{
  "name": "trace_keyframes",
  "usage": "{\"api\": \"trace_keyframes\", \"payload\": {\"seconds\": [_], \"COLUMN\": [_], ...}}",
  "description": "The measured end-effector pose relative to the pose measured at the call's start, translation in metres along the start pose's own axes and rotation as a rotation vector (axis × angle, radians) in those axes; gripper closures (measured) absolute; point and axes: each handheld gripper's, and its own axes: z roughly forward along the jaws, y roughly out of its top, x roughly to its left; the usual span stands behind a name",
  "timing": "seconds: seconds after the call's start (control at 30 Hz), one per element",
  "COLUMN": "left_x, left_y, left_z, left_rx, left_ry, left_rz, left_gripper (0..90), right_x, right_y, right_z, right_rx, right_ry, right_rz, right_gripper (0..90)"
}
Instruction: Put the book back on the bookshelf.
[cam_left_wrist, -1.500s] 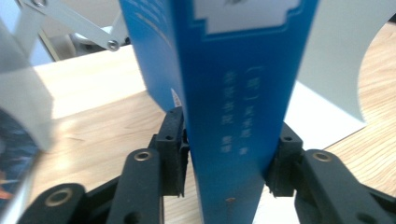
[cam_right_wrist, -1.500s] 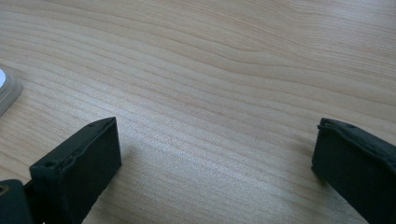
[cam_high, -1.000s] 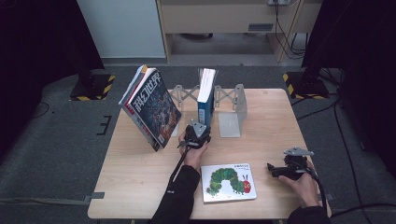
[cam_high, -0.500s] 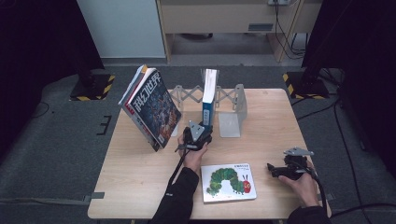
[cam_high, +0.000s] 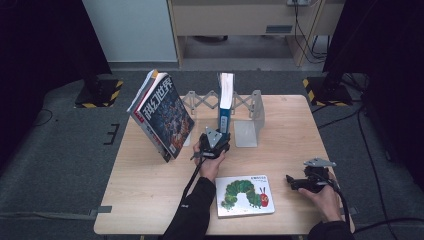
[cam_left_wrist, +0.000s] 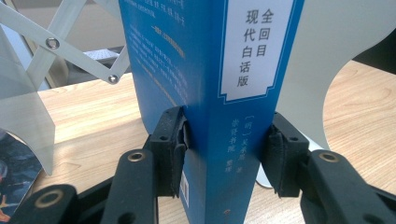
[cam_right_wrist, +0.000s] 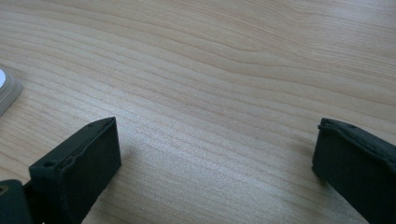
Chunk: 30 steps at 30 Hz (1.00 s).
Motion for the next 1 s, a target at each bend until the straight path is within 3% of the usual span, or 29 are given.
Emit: {"api": "trace_keyframes", "payload": {"seconds": [0.17,0.33,1.0], "left_x": [0.003,0.005,0.008], "left_y": [-0.006,-0.009,-0.003], "left_z": [-0.002,-0.007,-0.016], "left_rx": [-0.027,-0.016,-0.039], "left_ry": [-0.006,-0.026,-0.033], "left_rz": [-0.004,0.004,0.003], "left_gripper": [51.9,51.4,47.2], "right_x": [0.000,0.000,0.000], "right_y": [0.000,0.000,0.000], "right_z": [0.000,0.000,0.000], "right_rx": [0.001,0.001,0.002], "right_ry": [0.002,0.001,0.002], "right_rz": [-0.002,0.000,-0.001], "right_gripper": [1.4,1.4,1.4]}}
